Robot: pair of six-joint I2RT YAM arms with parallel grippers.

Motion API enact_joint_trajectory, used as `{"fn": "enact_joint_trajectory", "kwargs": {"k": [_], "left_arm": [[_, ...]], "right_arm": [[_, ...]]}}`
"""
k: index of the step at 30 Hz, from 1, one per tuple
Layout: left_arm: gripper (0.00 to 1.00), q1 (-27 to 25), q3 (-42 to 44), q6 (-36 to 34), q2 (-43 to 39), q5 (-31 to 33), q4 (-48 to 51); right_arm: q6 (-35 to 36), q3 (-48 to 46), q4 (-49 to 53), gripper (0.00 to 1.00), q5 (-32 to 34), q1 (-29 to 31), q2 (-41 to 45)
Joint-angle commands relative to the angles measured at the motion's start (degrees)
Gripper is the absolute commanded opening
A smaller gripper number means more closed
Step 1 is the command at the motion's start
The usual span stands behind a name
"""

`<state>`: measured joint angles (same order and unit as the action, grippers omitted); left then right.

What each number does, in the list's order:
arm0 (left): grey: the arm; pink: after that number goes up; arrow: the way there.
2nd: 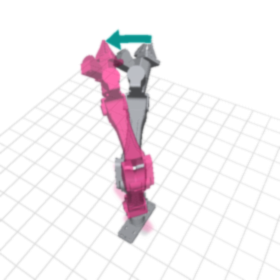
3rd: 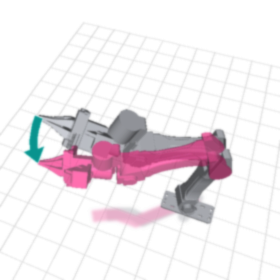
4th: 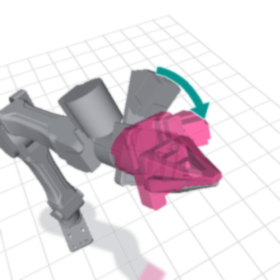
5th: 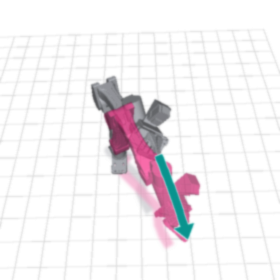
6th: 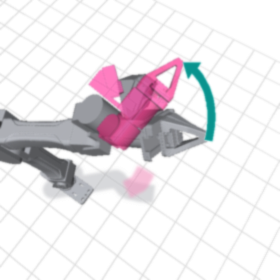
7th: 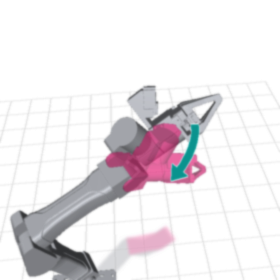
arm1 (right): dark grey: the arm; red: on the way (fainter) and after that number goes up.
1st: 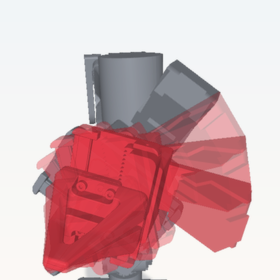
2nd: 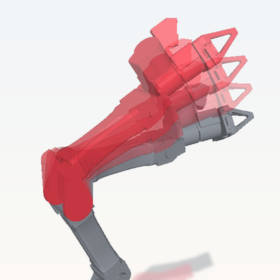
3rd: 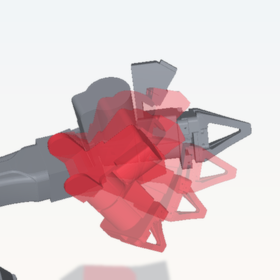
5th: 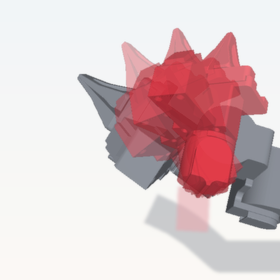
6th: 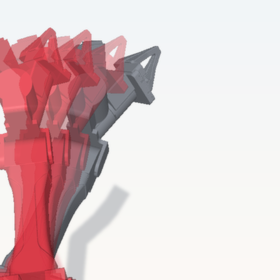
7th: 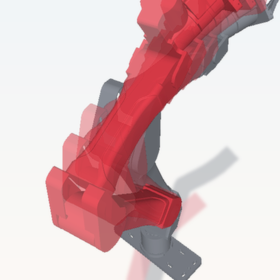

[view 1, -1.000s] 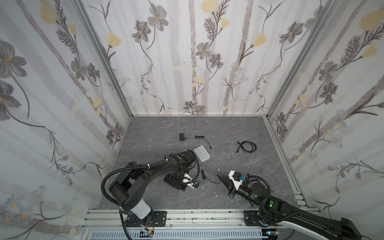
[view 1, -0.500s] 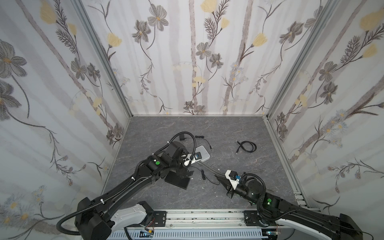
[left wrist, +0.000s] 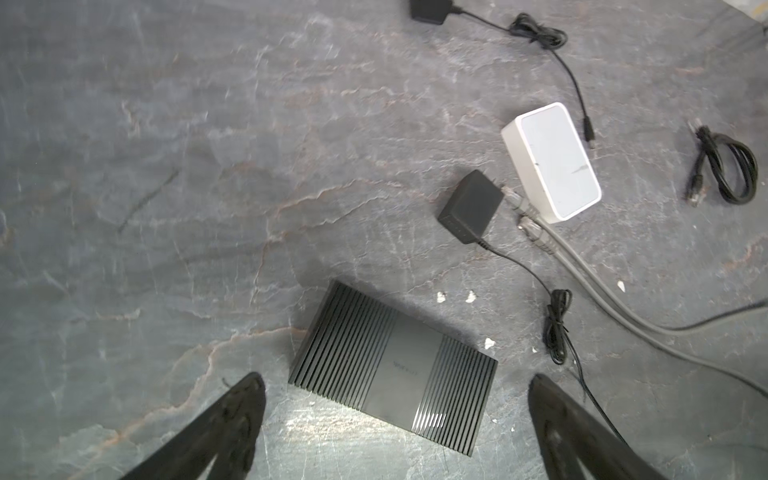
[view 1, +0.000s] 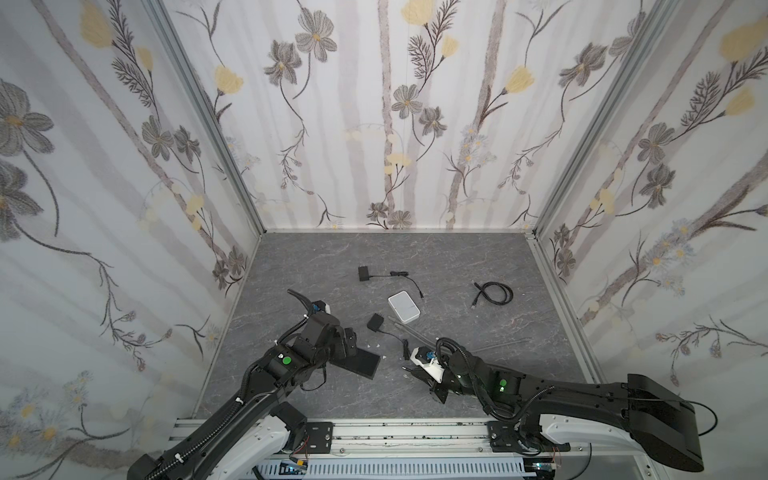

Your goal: Insert the plug into the switch port

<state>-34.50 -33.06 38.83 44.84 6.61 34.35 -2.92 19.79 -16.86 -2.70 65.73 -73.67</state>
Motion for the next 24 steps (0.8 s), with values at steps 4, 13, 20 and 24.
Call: {"fn": "enact_joint_trajectory", "kwargs": {"k": [4,13,20,24], "left_arm": [[0.97,0.7,3.9,3.6,-0.9,0.7,-6.0],[0.68,6.5,9.4,-1.8,4.3,-1.8,-15.0],[0.68,9.3,7.6,-2.6,13.8,-7.5,-18.6],[0.62,9.4,8.1,-2.5,17.4,-11.0,-21.7]], "right_arm": [[0.2,2.8,-1.4,0.00,-4.4,0.2,-7.0],[0.3,6.0,-9.9,0.00,-7.3,0.2,-20.0],[0.7,9.1,-11.0,0.00,-9.8,0.2,-25.7],[0.6,9.8,-11.6,0.00,-9.3,0.2,-27.1]]}}
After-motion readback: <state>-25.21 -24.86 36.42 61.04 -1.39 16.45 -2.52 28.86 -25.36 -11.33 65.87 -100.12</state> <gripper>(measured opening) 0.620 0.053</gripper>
